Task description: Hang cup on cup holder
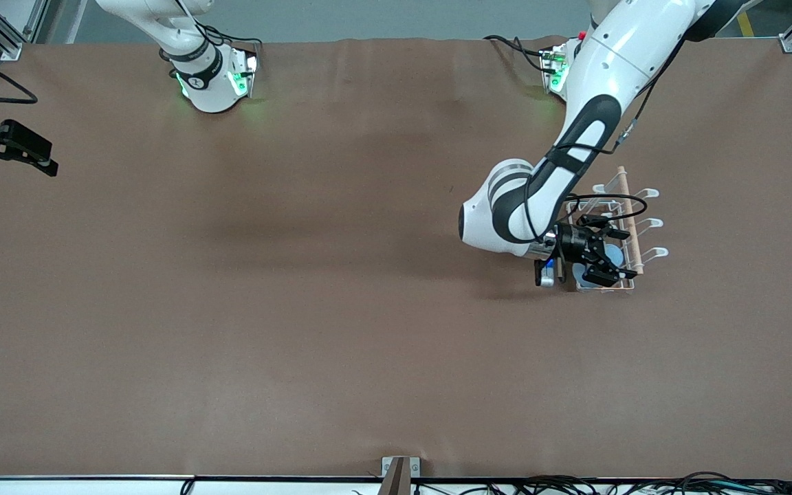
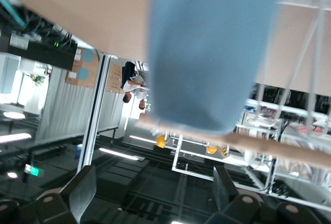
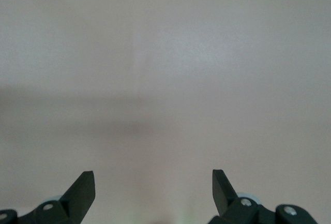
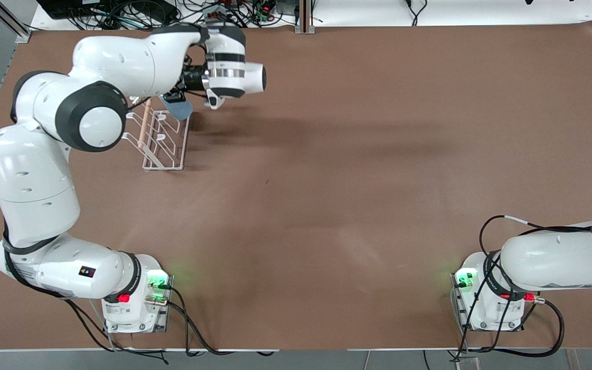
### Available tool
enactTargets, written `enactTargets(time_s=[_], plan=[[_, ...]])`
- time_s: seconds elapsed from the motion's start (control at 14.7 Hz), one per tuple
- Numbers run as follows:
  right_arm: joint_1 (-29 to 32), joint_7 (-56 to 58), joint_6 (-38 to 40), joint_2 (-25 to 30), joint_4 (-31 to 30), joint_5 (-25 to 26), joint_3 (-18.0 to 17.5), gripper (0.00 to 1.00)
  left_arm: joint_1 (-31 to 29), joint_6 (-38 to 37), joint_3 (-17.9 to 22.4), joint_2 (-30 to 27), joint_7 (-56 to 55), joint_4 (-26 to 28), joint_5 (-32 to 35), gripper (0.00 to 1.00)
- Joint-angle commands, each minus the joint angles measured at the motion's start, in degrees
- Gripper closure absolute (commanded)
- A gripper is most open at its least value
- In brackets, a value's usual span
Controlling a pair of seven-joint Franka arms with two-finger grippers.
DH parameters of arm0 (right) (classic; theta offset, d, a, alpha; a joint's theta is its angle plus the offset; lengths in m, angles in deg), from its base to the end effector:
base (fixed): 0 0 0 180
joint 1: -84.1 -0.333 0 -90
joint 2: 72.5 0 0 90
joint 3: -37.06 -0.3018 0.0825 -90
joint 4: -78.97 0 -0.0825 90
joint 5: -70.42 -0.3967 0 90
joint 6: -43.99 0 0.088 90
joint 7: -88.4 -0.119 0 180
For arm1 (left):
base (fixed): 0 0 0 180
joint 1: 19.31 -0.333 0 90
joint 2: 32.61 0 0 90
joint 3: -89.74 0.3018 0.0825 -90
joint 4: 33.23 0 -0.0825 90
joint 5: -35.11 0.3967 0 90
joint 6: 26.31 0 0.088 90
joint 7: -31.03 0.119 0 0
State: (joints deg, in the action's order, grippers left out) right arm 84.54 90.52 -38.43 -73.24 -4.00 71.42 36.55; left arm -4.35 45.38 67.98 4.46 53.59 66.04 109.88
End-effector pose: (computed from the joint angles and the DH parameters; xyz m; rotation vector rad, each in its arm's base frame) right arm 0.5570 -0.0016 0.6382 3.1241 0.0564 -0.0357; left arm 0.5585 -0.2210 0.2275 -1.3581 1.1977 0.8272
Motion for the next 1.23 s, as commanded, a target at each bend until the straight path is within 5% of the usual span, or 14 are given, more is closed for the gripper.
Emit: enactTargets(time_s=[0.0, 0.48, 0.75, 1.16], plan=[[0.0, -0.6, -0.3, 1.2, -0.8, 0.9, -0.3, 0.0, -1.9, -0.2, -0.3, -5.3, 0.2, -5.4, -4.5, 0.0], [-0.1, -1.0, -0.4, 1.2, -0.8, 0.9, -0.3, 0.0, -3.6, 2.7, -1.3, -12.3, -4.8, -26.7, -26.7, 0.0], [-0.1, -1.0, -0.4, 1.2, -0.8, 0.8, -0.4, 0.0, -6.1, 8.6, -1.3, -17.4, -18.9, -27.4, -41.6, 0.0], [0.0, -1.0, -0.5, 1.1, -0.8, 0.8, -0.4, 0.0, -6.9, 8.6, -0.5, -24.4, -27.6, -28.1, -47.2, 0.0]])
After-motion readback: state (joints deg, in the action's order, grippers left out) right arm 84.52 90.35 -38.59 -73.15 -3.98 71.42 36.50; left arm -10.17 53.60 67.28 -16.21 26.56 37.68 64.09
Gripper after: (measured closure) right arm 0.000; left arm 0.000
